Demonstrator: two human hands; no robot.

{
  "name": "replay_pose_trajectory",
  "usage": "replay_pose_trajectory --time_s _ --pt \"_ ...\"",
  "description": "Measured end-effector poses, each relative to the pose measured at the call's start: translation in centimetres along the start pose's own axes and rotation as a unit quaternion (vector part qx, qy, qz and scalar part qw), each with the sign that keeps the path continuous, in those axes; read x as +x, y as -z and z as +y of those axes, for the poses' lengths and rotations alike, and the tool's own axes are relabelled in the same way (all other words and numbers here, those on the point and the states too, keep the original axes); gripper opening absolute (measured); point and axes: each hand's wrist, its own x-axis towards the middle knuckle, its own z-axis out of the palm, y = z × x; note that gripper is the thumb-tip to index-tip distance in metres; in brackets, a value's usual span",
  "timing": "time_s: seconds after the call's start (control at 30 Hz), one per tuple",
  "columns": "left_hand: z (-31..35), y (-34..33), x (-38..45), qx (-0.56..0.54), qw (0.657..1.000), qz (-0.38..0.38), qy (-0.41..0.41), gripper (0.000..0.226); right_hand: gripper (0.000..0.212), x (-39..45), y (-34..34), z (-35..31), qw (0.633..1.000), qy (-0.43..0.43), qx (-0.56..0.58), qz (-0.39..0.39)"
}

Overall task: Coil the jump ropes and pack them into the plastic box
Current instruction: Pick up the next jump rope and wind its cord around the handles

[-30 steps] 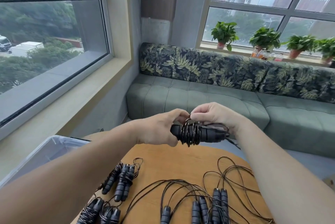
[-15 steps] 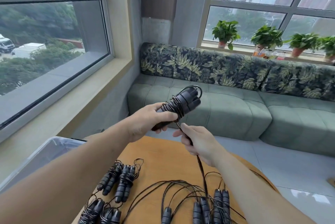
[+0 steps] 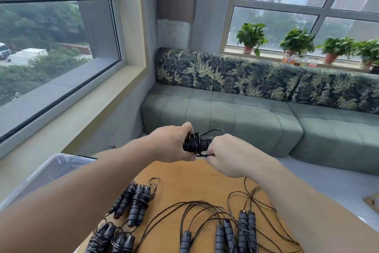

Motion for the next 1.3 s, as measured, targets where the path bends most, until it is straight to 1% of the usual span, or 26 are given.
replay_pose_trajectory --time_s 0.07,0.1,0.17,0.2,0.23,0.33,0.43,0.5,0.57,0.63,0.7,0.77,0.8,0.87,0.93,1.0,1.03,1.07,1.1,1.17,1.23,1.3 --pt "0.4 -0.2 0.1 0.022 1.000 0.002 -0.004 0.059 0.033 -0.1 0.1 -0.3 1.000 -0.001 -0.010 0.000" --pt "0.6 -0.3 0.1 0.031 0.999 -0.002 -0.005 0.062 0.034 -0.1 0.1 -0.4 1.000 -0.002 -0.016 -0.001" --pt "0.9 -0.6 0.2 0.066 0.998 -0.013 -0.014 0.080 0.034 -0.3 0.1 -0.8 1.000 -0.008 -0.025 -0.008" --pt "1.1 -0.8 0.3 0.089 0.996 -0.020 -0.019 0.085 0.033 -0.4 0.0 -0.9 0.999 -0.011 -0.027 -0.013" --pt "1.4 -0.9 0.4 0.111 0.993 -0.024 -0.020 0.081 0.033 -0.5 0.1 -1.1 0.999 -0.014 -0.031 -0.018" --pt "2.1 -1.5 0.3 0.174 0.984 -0.031 -0.023 0.057 0.033 -1.0 0.9 -1.6 0.999 -0.016 -0.046 -0.018" --pt "2.3 -2.3 -0.1 0.184 0.980 -0.063 -0.040 0.051 0.022 -0.7 2.2 -1.2 0.999 0.017 -0.035 -0.019" --pt "2.1 -2.4 -0.6 0.157 0.982 -0.082 -0.070 0.050 0.014 -0.2 2.9 -0.3 0.997 0.048 0.019 -0.055" --pt "2.0 -2.0 -1.0 0.122 0.984 -0.093 -0.092 0.048 0.009 0.3 3.3 0.8 0.986 0.066 0.122 -0.095" --pt "2.0 -1.8 -1.5 0.077 0.986 -0.098 -0.110 0.047 0.010 0.7 3.3 1.9 0.964 0.072 0.230 -0.113" --pt "2.1 -1.5 -1.9 0.003 0.988 -0.110 -0.110 0.045 0.011 1.2 2.7 3.2 0.937 0.064 0.326 -0.112" --pt "2.0 -1.3 -2.2 -0.075 0.983 -0.130 -0.104 0.045 0.009 1.7 1.5 4.3 0.902 0.047 0.415 -0.107" --pt "1.9 -1.1 -2.3 -0.111 0.979 -0.136 -0.107 0.049 0.010 2.0 0.7 4.7 0.882 0.039 0.458 -0.103" --pt "1.7 -0.9 -2.5 -0.191 0.965 -0.141 -0.116 0.058 0.017 2.3 -0.9 5.0 0.827 0.016 0.554 -0.096" --pt "1.3 -0.8 -2.4 -0.271 0.949 -0.111 -0.114 0.052 0.019 2.6 -2.8 4.9 0.762 0.003 0.642 -0.085" --pt "1.1 -0.6 -2.1 -0.314 0.942 -0.069 -0.092 0.045 0.007 2.7 -4.4 4.2 0.700 0.007 0.711 -0.065" --pt "0.9 -0.7 -1.9 -0.324 0.942 -0.051 -0.073 0.049 0.009 2.7 -5.1 3.7 0.670 0.008 0.740 -0.051" --pt "0.6 -0.9 -1.8 -0.331 0.941 -0.040 -0.050 0.056 0.012 2.7 -5.8 3.2 0.654 0.003 0.756 -0.039" --pt "0.3 -1.1 -1.6 -0.342 0.938 -0.035 -0.030 0.067 0.014 2.7 -6.3 2.6 0.653 -0.007 0.757 -0.023" --pt "-0.3 -1.5 -1.4 -0.370 0.928 -0.035 -0.023 0.085 0.015 2.4 -6.9 1.7 0.667 -0.030 0.744 0.014" --pt "-0.5 -1.7 -1.4 -0.393 0.919 -0.038 -0.028 0.083 0.017 2.1 -6.8 1.1 0.669 -0.047 0.741 0.037" --pt "-0.2 -1.7 -1.4 -0.408 0.912 -0.035 -0.015 0.072 0.021 1.8 -6.6 0.8 0.680 -0.066 0.729 0.055"
